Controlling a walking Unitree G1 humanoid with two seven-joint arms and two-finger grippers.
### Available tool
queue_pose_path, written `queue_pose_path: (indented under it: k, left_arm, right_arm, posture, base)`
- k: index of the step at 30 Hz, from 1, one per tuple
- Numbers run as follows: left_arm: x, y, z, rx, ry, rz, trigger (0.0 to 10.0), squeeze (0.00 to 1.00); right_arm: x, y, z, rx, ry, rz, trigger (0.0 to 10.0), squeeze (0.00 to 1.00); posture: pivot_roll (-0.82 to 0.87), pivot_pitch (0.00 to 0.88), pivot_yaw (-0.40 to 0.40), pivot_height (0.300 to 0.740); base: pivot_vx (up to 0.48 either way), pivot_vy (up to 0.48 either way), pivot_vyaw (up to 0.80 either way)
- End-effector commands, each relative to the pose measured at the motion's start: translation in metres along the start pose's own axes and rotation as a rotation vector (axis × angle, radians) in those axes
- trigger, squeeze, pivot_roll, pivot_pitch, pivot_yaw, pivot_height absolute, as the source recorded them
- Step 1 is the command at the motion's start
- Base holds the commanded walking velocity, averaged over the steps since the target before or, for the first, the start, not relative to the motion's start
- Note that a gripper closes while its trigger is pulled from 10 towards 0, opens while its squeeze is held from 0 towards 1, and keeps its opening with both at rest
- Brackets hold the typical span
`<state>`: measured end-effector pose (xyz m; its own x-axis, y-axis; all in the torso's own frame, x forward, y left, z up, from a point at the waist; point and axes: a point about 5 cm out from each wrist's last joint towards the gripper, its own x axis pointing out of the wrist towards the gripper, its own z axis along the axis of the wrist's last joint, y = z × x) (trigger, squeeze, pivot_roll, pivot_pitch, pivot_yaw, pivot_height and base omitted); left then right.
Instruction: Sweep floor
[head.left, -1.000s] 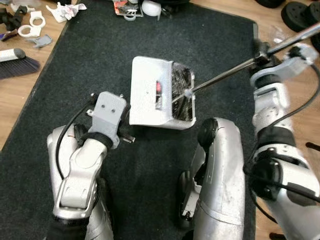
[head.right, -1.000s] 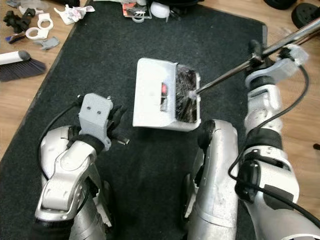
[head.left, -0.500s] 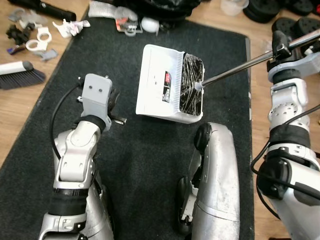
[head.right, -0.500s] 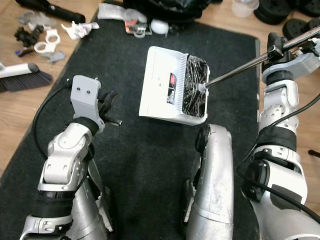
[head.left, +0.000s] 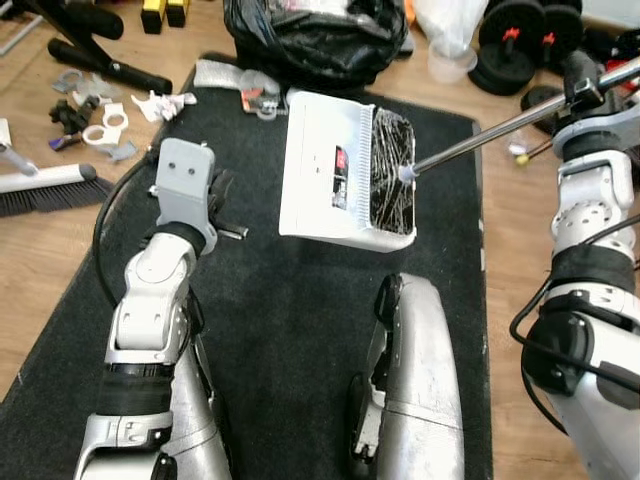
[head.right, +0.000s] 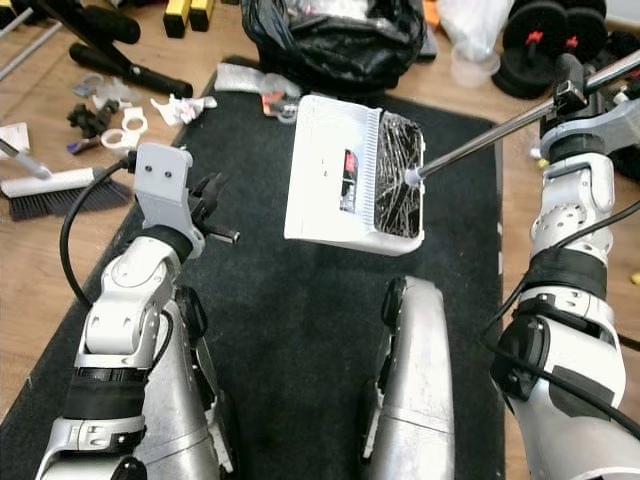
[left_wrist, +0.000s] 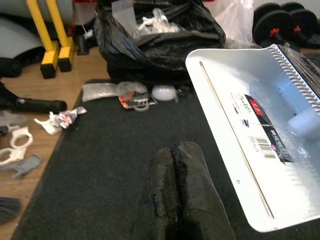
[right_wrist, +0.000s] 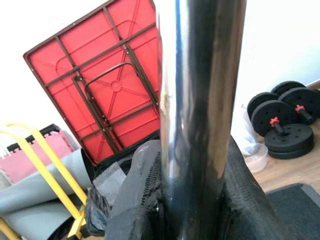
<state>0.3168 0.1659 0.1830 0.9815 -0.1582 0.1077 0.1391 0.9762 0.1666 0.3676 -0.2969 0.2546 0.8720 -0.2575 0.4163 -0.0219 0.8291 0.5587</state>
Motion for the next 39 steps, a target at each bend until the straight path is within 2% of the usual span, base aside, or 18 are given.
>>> queue_pose_path:
  k: [1,15,39]
  left_arm:
    - [0.000,0.000,-0.005,-0.013,0.013,0.050,10.0,0.00]
    - [0.000,-0.014,-0.011,0.024,0.017,0.013,10.0,0.00]
    - [-0.001,-0.018,-0.011,0.027,0.004,0.008,10.0,0.00]
  right_arm:
    - [0.003,0.001,0.016,0.035,-0.083,0.003,10.0,0.00]
    - [0.005,0.003,0.017,0.042,-0.085,0.009,10.0,0.00]
    - [0.005,0.006,0.014,0.044,-0.074,0.018,10.0,0.00]
  posture:
    - [-0.14,0.080,-0.143,0.450]
    - [-0.14,0.073,-0.141,0.510]
    - [-0.14,0.072,-0.146,0.595]
  base:
    - [0.000,0.000,0.00]
    - [0.000,0.000,0.00]
    - [0.000,0.000,0.00]
